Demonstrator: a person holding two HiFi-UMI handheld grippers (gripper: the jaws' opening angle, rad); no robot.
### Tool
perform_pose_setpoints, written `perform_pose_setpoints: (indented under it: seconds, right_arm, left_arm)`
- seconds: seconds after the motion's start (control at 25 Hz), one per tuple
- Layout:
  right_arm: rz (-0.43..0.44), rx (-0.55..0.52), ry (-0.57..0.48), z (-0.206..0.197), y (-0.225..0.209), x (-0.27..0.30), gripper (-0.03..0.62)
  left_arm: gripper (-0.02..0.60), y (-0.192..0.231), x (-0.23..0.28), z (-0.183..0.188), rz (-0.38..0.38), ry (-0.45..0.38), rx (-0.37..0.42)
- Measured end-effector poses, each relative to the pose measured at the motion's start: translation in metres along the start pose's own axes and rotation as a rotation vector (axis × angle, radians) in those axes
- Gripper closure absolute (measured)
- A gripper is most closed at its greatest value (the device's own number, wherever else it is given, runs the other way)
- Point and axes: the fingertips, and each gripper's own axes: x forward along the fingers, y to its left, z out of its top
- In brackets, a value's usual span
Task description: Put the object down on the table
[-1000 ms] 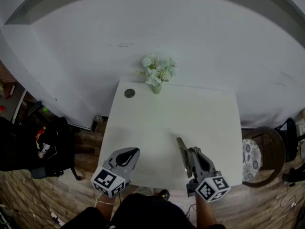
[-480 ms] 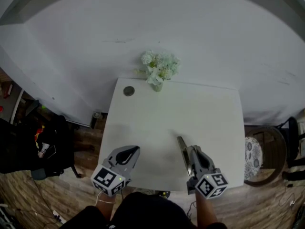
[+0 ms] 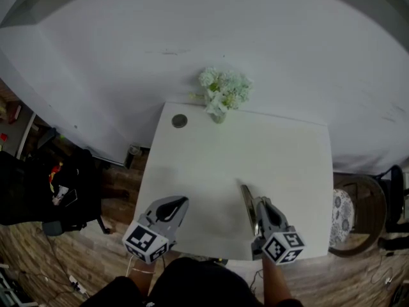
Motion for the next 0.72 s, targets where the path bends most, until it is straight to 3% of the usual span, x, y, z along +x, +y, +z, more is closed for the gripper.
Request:
perform_pose_setpoints:
  seconds: [0.72]
  right_arm:
    - [-0.022, 0.015, 0.067, -0.025, -0.013, 0.02, 0.577]
  left_arm:
    - [0.583, 0.013, -0.014, -0.003, 0.053, 0.007, -0.007]
